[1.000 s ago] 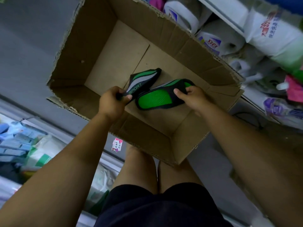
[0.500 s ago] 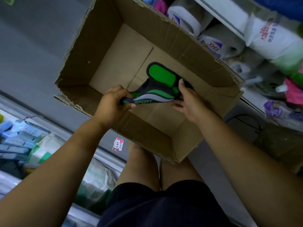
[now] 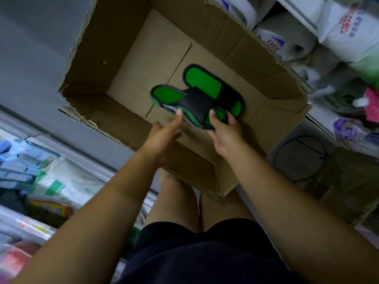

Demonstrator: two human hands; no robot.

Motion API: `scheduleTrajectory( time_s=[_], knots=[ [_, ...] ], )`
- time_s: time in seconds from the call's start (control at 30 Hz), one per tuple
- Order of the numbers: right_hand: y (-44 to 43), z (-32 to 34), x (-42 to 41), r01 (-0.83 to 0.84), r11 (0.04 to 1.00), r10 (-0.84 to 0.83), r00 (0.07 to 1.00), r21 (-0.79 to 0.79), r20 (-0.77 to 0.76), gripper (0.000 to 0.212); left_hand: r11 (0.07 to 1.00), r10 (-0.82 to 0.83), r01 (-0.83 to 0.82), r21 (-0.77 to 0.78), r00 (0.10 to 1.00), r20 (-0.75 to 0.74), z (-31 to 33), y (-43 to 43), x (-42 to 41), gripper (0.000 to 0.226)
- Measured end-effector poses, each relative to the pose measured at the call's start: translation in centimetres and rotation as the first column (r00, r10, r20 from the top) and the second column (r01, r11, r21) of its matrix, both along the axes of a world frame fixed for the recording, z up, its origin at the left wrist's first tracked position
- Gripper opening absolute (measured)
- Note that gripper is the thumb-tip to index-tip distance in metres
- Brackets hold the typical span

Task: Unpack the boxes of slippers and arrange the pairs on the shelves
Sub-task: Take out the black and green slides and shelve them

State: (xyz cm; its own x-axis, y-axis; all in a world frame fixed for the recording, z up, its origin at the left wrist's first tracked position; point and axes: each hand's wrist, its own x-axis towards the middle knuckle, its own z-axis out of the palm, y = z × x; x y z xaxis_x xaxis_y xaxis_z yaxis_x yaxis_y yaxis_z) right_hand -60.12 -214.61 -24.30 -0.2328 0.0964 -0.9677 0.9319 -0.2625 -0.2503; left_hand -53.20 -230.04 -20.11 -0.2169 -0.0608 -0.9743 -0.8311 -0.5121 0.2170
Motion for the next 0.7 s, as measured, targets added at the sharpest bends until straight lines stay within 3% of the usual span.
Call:
scheduleTrajectory(
  time_s=[0.07,0.1,0.17,0.27,0.4,0.5,0.6,0.63,0.7],
  knots=[
    [-1.2,0.4,0.9,-0.034,0.999,0.034,0.999,-0.001,-0.013,0.070,0.986,0.118,-0.114,0.125,0.993,-0.030,-0.9,2.0,-0.3,0.089],
    [-1.7,0.6,1.4,-0.078,0.997,0.078,0.997,-0.011,-0.013,0.070,0.970,0.214,-0.209,0.123,0.976,-0.031,-1.3,2.9,-0.6,0.067],
    [-1.9,0.8,1.7,-0.182,0.983,0.182,0.983,-0.027,-0.016,0.063,0.902,0.422,-0.422,0.092,0.906,0.016,-2.3,3.6,-1.0,0.048],
    [-0.1,0.1,0.2,-0.391,0.915,0.393,0.920,0.098,0.000,0.043,0.879,0.469,-0.470,0.081,0.883,0.031,-2.8,3.7,-0.9,0.044],
    [3.5,-1.9,-4.7,-0.624,0.658,0.716,0.693,0.421,-0.090,0.061,0.919,0.385,-0.386,0.083,0.922,0.032,-2.8,3.3,0.4,0.038],
    [4.4,-3.7,-8.3,-0.771,0.497,0.843,0.537,0.398,-0.010,0.089,0.931,0.358,-0.358,0.068,0.934,0.007,-2.7,2.4,0.8,0.047],
    [4.2,-4.8,-10.1,-0.902,0.260,0.940,0.318,0.344,0.126,0.129,0.932,0.361,-0.361,0.015,0.932,0.019,-3.3,2.1,1.1,0.052],
    [4.0,-5.2,-10.4,-0.915,0.227,0.949,0.285,0.334,0.134,0.133,0.934,0.357,-0.357,-0.009,0.934,0.021,-3.4,2.1,1.1,0.055],
    [3.6,-5.5,-10.8,-0.913,0.234,0.948,0.290,0.334,0.127,0.121,0.932,0.362,-0.361,-0.042,0.932,0.022,-3.5,2.2,1.3,0.059]
  ],
)
